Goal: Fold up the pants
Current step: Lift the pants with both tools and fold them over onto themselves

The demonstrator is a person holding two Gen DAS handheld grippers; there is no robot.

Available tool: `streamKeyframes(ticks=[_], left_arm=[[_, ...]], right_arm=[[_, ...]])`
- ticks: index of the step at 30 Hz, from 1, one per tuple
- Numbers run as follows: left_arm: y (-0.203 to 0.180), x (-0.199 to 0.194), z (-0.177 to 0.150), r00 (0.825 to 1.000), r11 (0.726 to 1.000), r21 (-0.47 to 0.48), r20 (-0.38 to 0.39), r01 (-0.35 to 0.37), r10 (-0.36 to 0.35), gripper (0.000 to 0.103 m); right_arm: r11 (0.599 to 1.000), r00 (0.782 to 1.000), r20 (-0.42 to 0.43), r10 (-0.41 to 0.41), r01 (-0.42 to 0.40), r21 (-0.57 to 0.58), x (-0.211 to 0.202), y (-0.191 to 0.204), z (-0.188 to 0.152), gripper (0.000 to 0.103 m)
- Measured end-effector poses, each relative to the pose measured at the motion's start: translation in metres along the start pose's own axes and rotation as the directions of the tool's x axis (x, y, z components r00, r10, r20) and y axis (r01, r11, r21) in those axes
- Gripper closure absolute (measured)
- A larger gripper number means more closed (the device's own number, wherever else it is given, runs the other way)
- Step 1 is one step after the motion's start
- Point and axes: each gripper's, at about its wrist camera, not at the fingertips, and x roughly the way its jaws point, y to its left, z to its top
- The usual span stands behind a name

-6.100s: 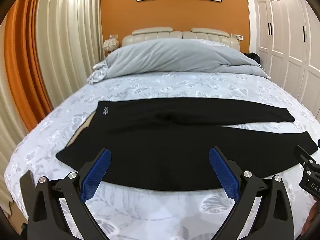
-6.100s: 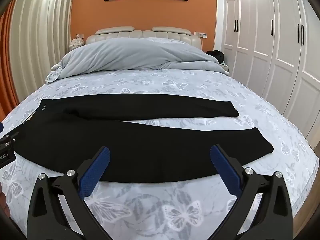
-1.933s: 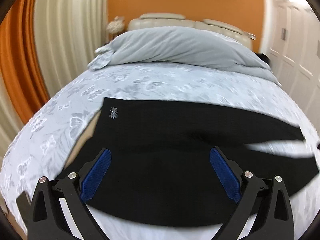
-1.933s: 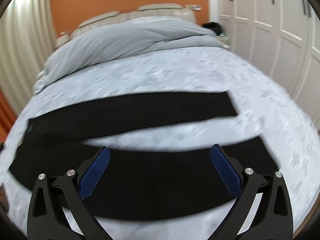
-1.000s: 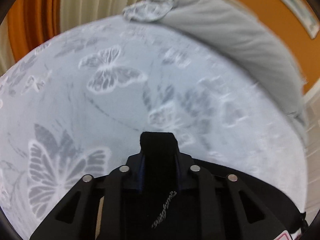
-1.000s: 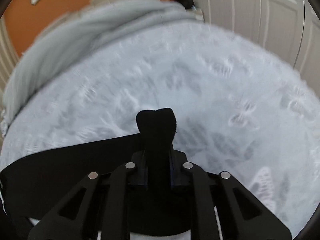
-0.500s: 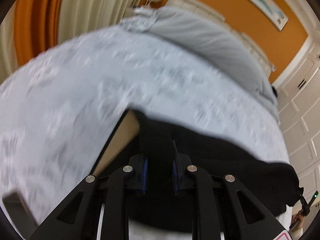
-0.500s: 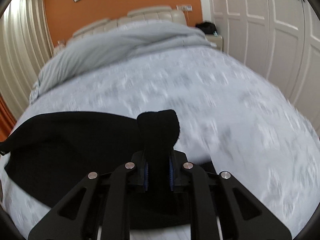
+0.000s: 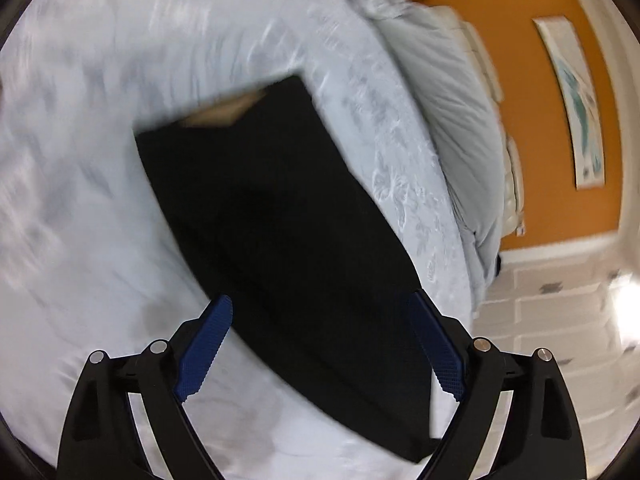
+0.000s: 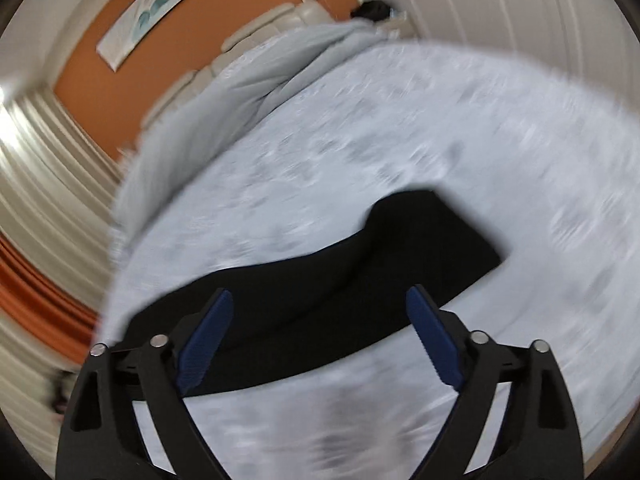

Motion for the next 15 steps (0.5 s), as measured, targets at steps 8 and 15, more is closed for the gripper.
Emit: streamKeyframes(ticks=[8,15], left_arm=[[0.018,0.049,0.014,0.993,0.992,-0.091,-0.069,0.092,-0.098,0.049],[0.009,0.067,0.032,0.992,0.998,-0.011,-0.105,0.07,-0.071,0.1]], right_arm=[[0.99,0.997,-0.082,-0.014,0.025,0.137,0.08,-0.002,-0.018,0.02],[0.984,0.995,-0.077,-0.063,0.074,0.163,0.126,-0.013,0.013,0.089]])
